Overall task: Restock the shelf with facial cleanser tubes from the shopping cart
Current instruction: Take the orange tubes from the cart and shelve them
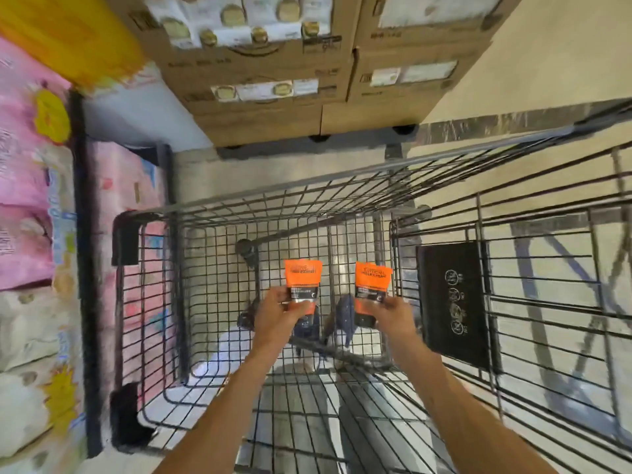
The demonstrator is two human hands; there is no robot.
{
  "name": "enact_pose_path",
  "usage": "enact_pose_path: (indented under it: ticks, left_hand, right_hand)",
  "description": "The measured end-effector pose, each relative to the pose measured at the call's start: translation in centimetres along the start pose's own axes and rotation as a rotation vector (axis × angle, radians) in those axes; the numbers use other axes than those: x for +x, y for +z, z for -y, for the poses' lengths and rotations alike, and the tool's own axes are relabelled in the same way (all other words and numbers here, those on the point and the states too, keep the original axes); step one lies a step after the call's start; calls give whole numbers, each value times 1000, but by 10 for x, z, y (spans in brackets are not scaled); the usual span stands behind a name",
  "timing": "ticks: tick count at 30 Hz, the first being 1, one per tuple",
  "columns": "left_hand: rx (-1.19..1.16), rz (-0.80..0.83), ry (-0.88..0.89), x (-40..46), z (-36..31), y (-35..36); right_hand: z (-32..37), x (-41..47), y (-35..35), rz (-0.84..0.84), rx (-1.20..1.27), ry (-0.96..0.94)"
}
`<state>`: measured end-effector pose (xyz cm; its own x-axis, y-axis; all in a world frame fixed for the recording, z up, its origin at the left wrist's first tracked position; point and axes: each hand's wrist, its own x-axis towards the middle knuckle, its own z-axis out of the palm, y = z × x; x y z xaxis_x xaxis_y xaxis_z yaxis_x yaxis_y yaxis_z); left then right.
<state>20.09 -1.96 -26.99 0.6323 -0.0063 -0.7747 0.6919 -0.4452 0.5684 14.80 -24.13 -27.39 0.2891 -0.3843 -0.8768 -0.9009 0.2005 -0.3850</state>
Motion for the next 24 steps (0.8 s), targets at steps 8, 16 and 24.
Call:
enact_pose_path:
  ticks: [8,16,24]
  left_hand:
    - [-42,57,49,-122,-56,-14]
    - [-146,54,84,-214,-87,-20]
    - [-278,-116,146,-284,-81,5]
  right_hand:
    - [29,-147,-45,23,77,-127]
    - [39,-239,-90,121,-13,-309]
    - [33,-256,-129,262,-180,-474]
